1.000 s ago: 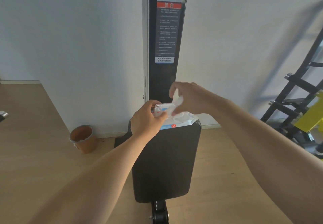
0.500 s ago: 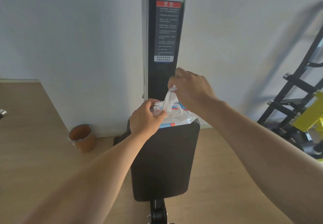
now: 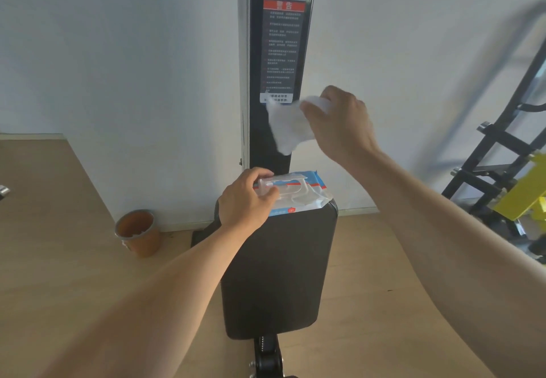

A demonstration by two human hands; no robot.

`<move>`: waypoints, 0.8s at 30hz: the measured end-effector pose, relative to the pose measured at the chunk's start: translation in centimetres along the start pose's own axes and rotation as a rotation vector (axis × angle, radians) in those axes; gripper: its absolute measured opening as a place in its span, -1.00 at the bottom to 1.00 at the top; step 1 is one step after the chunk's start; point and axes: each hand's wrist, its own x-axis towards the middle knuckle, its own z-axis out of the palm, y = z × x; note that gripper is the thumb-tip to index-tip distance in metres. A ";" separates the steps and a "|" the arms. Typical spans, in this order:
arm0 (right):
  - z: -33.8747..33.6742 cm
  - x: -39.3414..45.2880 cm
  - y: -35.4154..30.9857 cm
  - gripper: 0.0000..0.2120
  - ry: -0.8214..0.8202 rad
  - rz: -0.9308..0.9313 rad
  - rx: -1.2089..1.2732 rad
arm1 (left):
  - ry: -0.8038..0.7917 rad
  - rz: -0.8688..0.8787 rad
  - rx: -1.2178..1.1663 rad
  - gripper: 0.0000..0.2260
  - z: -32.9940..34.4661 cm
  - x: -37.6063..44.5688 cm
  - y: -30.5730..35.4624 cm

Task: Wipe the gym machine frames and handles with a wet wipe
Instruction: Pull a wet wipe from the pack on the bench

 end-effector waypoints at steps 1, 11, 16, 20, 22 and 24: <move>0.6 0.0 0.8 -0.71 -0.007 0.065 0.065 | -0.001 0.012 -0.007 -0.77 0.0 0.0 -0.1; 5.8 -4.0 4.9 -0.67 -0.456 0.211 0.040 | -0.035 -0.009 -0.038 -0.79 -0.2 -0.1 -0.4; 6.4 -4.3 5.5 -0.67 -0.513 0.271 0.082 | -0.099 0.019 -0.014 -0.78 -0.2 0.2 -0.8; 6.7 -4.5 5.5 -0.69 -0.519 0.188 0.033 | -0.082 0.038 0.007 -0.84 0.0 0.2 -1.0; 6.7 -4.4 5.4 -0.70 -0.539 0.184 0.024 | -0.100 0.036 0.004 -0.81 0.0 0.3 -1.1; 6.4 -4.3 5.4 -0.69 -0.525 0.223 0.074 | -0.118 0.028 -0.015 -0.77 -0.2 0.2 -1.1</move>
